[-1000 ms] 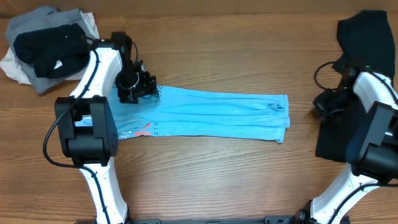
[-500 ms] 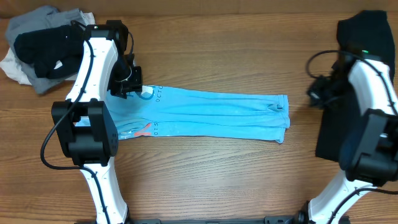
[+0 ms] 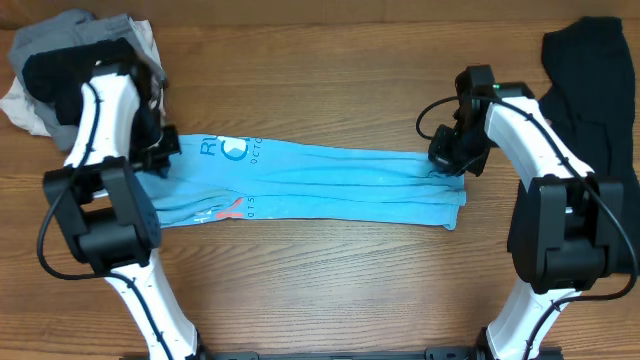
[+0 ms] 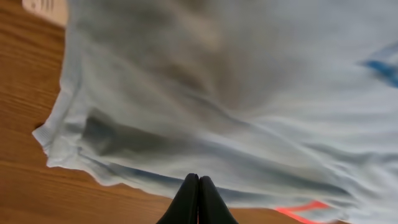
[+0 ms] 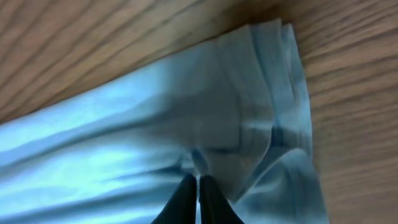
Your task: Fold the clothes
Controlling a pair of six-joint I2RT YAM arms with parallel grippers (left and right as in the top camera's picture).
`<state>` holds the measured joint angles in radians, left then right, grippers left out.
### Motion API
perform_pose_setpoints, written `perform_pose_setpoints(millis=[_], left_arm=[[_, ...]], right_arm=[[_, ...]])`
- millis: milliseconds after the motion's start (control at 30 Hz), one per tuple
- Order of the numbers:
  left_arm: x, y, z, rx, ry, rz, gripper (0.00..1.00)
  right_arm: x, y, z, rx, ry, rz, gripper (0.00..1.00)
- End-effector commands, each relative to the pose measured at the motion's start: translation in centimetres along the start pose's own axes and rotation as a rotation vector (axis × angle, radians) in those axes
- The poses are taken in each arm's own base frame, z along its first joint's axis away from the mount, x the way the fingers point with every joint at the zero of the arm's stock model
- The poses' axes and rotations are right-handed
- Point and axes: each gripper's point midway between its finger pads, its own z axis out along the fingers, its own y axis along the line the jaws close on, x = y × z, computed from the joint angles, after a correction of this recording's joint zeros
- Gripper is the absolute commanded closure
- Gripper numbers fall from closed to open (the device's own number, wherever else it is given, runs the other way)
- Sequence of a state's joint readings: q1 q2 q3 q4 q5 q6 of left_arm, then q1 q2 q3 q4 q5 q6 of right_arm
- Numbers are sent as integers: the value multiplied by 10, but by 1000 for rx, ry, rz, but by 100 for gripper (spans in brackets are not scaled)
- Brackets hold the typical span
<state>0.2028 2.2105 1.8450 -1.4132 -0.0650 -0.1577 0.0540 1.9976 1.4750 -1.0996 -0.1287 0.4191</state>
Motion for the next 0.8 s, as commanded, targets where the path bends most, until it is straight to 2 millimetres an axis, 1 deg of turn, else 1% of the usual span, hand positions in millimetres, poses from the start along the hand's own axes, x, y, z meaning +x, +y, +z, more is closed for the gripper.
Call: perform_pose_setpoints(millis=[0, 67, 200, 333, 467, 600, 700, 767], left_arm=[[7, 14, 24, -12, 50, -38, 96], [6, 18, 28, -7, 47, -66, 96], [2, 15, 29, 9, 33, -74, 96], [-3, 14, 32, 15, 13, -75, 96], [-5, 12, 39, 23, 2, -75, 96], [2, 11, 52, 24, 24, -73, 96], [6, 8, 64, 35, 36, -73, 96], [9, 6, 72, 44, 41, -73, 96]], right_arm=[[6, -9, 10, 11, -5, 26, 93], [7, -9, 17, 2, -9, 26, 93], [8, -9, 29, -13, -9, 25, 93], [13, -16, 48, 6, 26, 36, 93], [14, -25, 59, 29, 50, 73, 96], [5, -45, 60, 43, 45, 173, 96], [-2, -62, 57, 44, 44, 227, 96], [-8, -78, 55, 62, 31, 263, 96]])
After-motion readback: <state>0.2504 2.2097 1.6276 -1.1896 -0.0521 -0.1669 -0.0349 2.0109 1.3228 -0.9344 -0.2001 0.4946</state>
